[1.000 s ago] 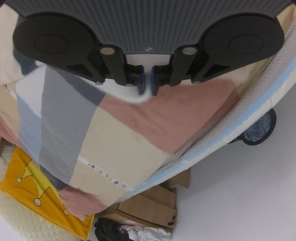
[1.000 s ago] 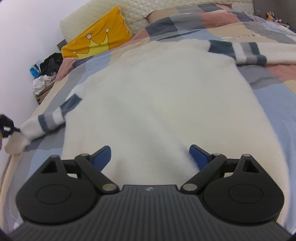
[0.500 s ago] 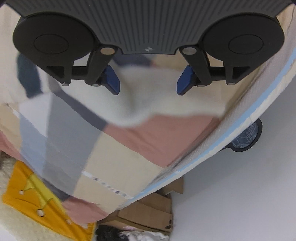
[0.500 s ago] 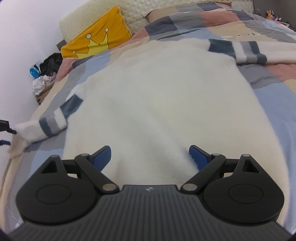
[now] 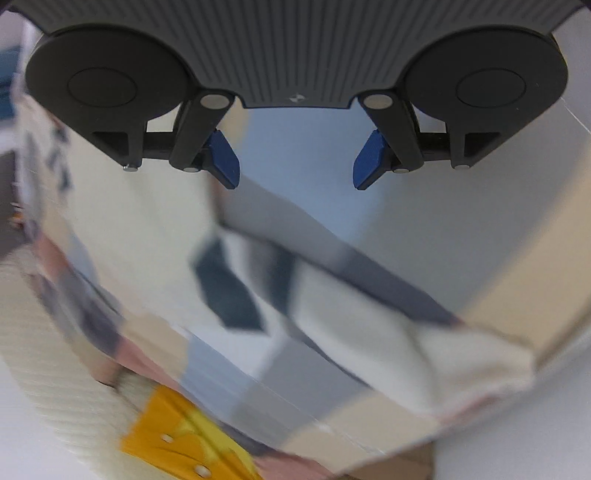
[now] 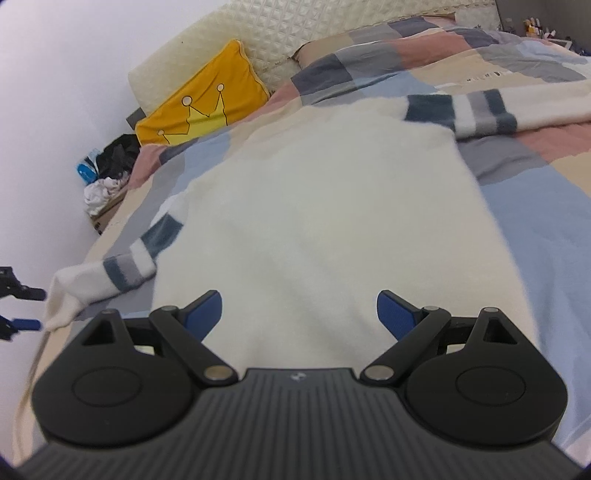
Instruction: Fold large clothes
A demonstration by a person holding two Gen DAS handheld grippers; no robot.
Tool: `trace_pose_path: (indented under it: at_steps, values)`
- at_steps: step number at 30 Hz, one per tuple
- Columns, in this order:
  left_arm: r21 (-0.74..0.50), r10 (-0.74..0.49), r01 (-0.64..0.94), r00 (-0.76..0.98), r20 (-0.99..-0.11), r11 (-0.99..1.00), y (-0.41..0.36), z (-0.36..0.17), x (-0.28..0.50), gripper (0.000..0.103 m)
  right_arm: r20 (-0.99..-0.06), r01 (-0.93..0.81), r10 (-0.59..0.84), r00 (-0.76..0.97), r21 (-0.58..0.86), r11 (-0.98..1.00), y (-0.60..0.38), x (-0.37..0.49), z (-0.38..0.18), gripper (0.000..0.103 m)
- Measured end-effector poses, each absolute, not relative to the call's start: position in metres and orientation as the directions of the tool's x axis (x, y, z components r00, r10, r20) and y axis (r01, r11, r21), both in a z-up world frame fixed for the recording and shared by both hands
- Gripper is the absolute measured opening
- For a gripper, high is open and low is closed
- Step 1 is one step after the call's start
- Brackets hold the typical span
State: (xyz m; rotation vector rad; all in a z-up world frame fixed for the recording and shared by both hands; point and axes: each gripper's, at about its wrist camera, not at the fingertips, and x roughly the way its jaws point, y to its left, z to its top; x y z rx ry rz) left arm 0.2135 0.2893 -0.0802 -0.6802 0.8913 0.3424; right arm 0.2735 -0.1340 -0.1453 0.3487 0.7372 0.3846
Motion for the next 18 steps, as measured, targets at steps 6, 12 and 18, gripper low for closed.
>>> trace_pose_path:
  at_steps: [6,12,18]
  values:
    - [-0.526,-0.134,-0.52,0.613,-0.779,0.673,0.203,-0.117,0.208,0.072,-0.57,-0.223,0.52,0.636,0.509,0.831,-0.147,0.264,-0.148,0.092]
    - [-0.545,-0.174,-0.553,0.584,-0.793,0.63,0.154,-0.164,0.201,0.072,-0.596,-0.232,0.523,0.609,0.497,0.836,-0.155,0.253,-0.148,0.092]
    - [-0.573,-0.176,-0.562,0.605,-0.777,0.596,0.16,-0.194,0.192,0.072,-0.614,-0.199,0.537,0.578,0.532,0.823,-0.162,0.256,-0.156,0.093]
